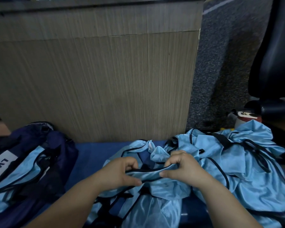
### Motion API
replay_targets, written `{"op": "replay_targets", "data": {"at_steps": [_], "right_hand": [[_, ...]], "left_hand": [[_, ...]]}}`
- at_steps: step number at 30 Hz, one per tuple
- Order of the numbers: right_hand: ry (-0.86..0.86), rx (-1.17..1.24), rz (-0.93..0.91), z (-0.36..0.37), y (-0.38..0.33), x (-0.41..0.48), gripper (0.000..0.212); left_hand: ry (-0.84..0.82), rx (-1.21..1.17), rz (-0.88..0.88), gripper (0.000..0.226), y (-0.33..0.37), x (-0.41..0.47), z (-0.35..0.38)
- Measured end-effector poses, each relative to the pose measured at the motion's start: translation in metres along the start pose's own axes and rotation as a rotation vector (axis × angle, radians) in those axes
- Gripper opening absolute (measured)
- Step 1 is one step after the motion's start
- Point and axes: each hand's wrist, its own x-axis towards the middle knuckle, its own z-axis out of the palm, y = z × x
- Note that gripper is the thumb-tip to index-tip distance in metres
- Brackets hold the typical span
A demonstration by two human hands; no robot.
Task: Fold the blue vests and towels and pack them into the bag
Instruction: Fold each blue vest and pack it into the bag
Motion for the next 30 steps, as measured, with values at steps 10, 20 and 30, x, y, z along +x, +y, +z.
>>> {"op": "replay_targets", "data": {"at_steps": [10,20,30], "right_hand": [[-0.075,0.72,0.115,-0.016,-0.011,-0.007,0.043],[-0.008,0.259,0.16,-0.007,-0.009,-0.006,0.044],[0.245,-0.339,-0.261,0.022,-0.02,-0.009,0.076]], "left_hand": [[0.049,-0.463,-0.024,0.04,0.008,-0.005,-0.009],[0.105,-0.511,-0.04,0.047,0.018,-0.006,-0.012],[0.277,-0.865,-0.217,0.037,0.028,-0.004,-0.008]]}}
